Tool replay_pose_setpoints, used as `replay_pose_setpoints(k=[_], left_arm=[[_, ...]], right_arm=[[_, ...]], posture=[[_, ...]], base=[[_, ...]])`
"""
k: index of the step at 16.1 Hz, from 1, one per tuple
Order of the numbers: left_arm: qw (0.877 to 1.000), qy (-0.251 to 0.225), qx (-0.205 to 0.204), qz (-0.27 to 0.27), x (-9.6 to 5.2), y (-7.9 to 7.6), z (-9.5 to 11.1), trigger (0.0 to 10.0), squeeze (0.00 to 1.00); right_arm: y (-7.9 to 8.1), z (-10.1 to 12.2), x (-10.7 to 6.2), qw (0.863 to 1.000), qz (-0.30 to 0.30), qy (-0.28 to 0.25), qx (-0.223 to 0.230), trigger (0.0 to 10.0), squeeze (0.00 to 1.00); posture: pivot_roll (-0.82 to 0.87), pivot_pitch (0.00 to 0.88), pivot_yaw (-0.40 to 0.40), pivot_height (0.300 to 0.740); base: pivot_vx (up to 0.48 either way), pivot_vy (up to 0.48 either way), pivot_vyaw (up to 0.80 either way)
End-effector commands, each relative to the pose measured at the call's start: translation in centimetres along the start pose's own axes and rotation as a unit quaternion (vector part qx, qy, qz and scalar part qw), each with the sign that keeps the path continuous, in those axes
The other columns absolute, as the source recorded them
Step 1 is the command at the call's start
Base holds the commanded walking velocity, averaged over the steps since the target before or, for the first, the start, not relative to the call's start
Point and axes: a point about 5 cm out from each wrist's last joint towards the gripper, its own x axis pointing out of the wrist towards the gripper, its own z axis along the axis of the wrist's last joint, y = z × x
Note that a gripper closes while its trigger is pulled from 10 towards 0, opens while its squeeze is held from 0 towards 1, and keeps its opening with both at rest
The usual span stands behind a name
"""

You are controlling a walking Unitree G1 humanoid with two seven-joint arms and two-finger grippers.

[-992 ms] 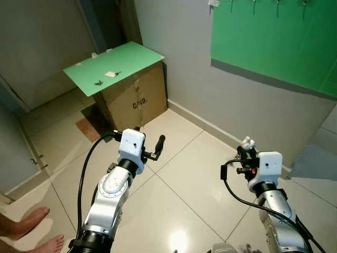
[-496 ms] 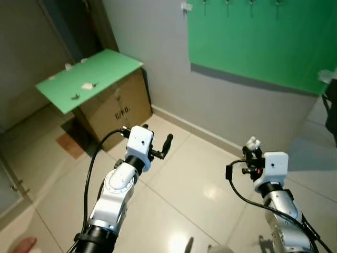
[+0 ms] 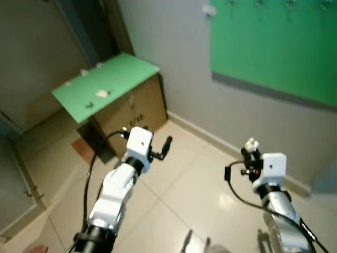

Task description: Hang keys on a hook

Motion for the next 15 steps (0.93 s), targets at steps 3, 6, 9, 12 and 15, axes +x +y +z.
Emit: replay_pose_setpoints(k=[3,6,9,12,15], left_arm=[[1.0,0.007,0.013,0.017,-0.29,1.62,-0.15,10.0,0.0],[1.0,0.009,0.012,0.016,-0.13,1.66,-0.14,10.0,0.0],[1.0,0.004,0.012,0.015,0.0,1.65,0.01,10.0,0.0],[1.0,0.01,0.023,0.015,0.0,1.69,-0.08,10.0,0.0],[1.0,0.007,0.019,0.012,0.03,1.7,-0.02,10.0,0.0]], right_arm=[[1.2,0.65,0.32,1.0,0.02,-0.017,0.006,0.0,0.0],[1.25,0.5,0.33,1.0,0.021,-0.012,0.009,0.0,0.0],[1.14,0.56,0.42,1.0,0.018,-0.009,0.014,0.0,0.0],[0.93,0.62,0.5,1.0,0.013,-0.008,0.015,0.0,0.0],[0.93,0.61,0.59,1.0,0.014,-0.006,0.016,0.0,0.0]], posture=[[-0.3,0.0,0.177,0.74],[-0.3,0.0,0.177,0.74],[-0.3,0.0,0.177,0.74],[-0.3,0.0,0.176,0.74],[-0.3,0.0,0.175,0.74]], base=[[0.461,0.0,0.0],[0.41,0.0,0.0],[0.0,0.0,-0.8],[0.0,0.0,-0.8],[0.0,0.0,-0.8]])
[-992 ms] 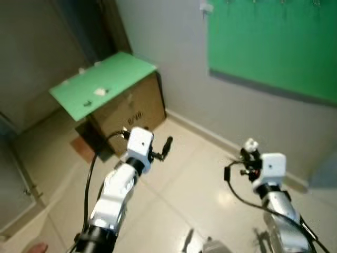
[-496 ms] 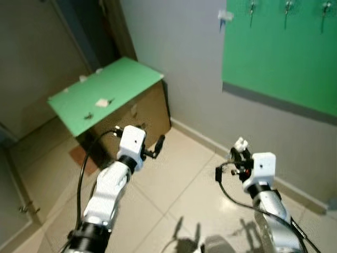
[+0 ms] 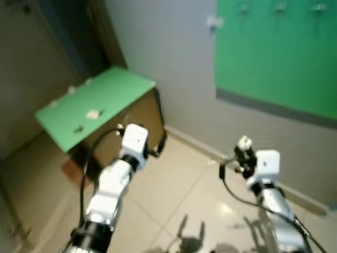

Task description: Hang keys on a hook

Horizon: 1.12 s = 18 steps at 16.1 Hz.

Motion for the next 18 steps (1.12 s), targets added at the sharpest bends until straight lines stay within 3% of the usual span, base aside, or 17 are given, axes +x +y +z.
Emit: replay_pose_setpoints(k=[1,8,13,18], left_arm=[[1.0,0.004,0.011,0.01,-0.35,0.92,-0.05,10.0,0.0],[1.0,0.005,0.004,0.003,-0.28,0.54,-0.28,10.0,0.0],[1.0,0.01,0.0,0.001,0.02,1.5,-0.3,10.0,0.0],[1.0,0.013,-0.001,-0.01,0.01,1.32,-0.46,10.0,0.0]], right_arm=[[0.68,0.15,0.2,1.0,0.009,-0.004,0.009,0.0,0.0],[0.68,-0.01,-0.09,1.0,0.014,0.0,0.003,0.0,0.0],[0.48,0.2,0.09,1.0,0.018,-0.001,0.002,0.0,0.0],[0.62,0.0,-0.04,1.0,0.016,0.003,0.005,0.0,0.0]], posture=[[-0.3,0.0,0.175,0.74],[-0.31,0.0,0.175,0.74],[-0.32,0.0,0.174,0.74],[-0.32,0.0,0.18,0.74]], base=[[0.0,0.0,-0.8],[0.0,0.0,-0.8],[0.0,0.0,-0.8],[0.0,0.0,-0.8]])
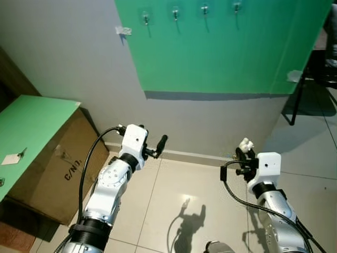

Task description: Hang keys on a hook

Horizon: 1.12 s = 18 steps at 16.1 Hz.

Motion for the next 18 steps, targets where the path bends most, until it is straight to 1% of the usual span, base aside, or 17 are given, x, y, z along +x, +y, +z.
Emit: replay_pose_setpoints(k=[1,4,6,10,15,18], left_arm=[[1.0,0.0,0.0,0.003,-0.08,0.57,0.04,10.0,0.0],[1.0,-0.002,0.0,-0.002,-0.05,0.49,0.11,10.0,0.0],[1.0,-0.007,0.015,-0.011,0.0,0.29,0.33,10.0,0.0],[1.0,-0.01,0.013,-0.015,-0.05,0.14,0.34,10.0,0.0],[1.0,-0.011,0.004,-0.022,0.05,-0.02,0.35,10.0,0.0],[1.0,-0.008,0.001,-0.016,0.06,-0.05,0.26,10.0,0.0]], right_arm=[[0.41,0.26,0.12,1.0,0.005,-0.003,0.005,0.0,0.0],[0.35,0.23,0.05,1.0,0.004,-0.003,0.003,0.0,0.0],[0.33,0.18,-0.01,1.0,0.004,-0.002,0.005,0.0,0.0],[0.39,0.12,-0.02,1.0,0.005,-0.001,0.007,0.0,0.0],[0.48,0.21,0.04,1.0,0.006,-0.005,0.003,0.0,0.0],[0.44,0.29,-0.08,1.0,0.008,-0.007,-0.005,0.0,0.0]], posture=[[-0.32,0.0,0.18,0.74],[-0.32,0.0,0.181,0.74],[-0.32,0.0,0.179,0.74],[-0.32,0.0,0.178,0.74],[-0.32,0.0,0.178,0.74],[-0.32,0.0,0.179,0.74]], base=[[0.0,0.0,-0.8],[0.0,0.0,-0.8],[0.0,0.0,-0.8],[0.0,0.48,0.0],[0.0,0.48,-0.8],[0.0,0.0,0.0]])
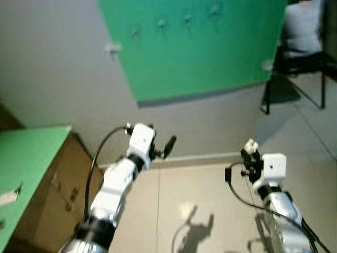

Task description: Hang keys on a hook

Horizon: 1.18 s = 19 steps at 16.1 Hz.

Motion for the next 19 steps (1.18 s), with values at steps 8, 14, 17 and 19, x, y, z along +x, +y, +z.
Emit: replay_pose_setpoints(k=[8,14,17,19], left_arm=[[0.99,0.061,-0.002,-0.128,-0.3,3.1,0.9,10.0,0.0],[0.948,0.069,0.018,-0.309,-0.5,4.9,5.4,10.0,0.0],[0.938,0.07,0.012,-0.341,-0.1,5.0,6.2,10.0,0.0],[0.932,0.033,-0.002,-0.36,0.4,5.0,7.8,10.0,0.0]], right_arm=[[0.9,6.0,1.8,0.975,0.223,-0.004,0.005,0.0,0.0],[-1.1,11.9,2.7,0.942,0.337,0.005,-0.005,0.0,0.0],[-0.5,13.9,2.9,0.921,0.389,0.008,-0.006,0.0,0.0],[0.1,15.5,3.1,0.906,0.424,0.003,-0.012,0.0,0.0]], posture=[[-0.33,0.022,0.181,0.74],[-0.34,0.008,0.173,0.74],[-0.34,0.0,0.177,0.74],[-0.35,0.0,0.173,0.74]], base=[[0.0,0.0,0.0],[0.0,0.0,0.0],[0.0,0.0,0.0],[0.0,0.0,0.0]])
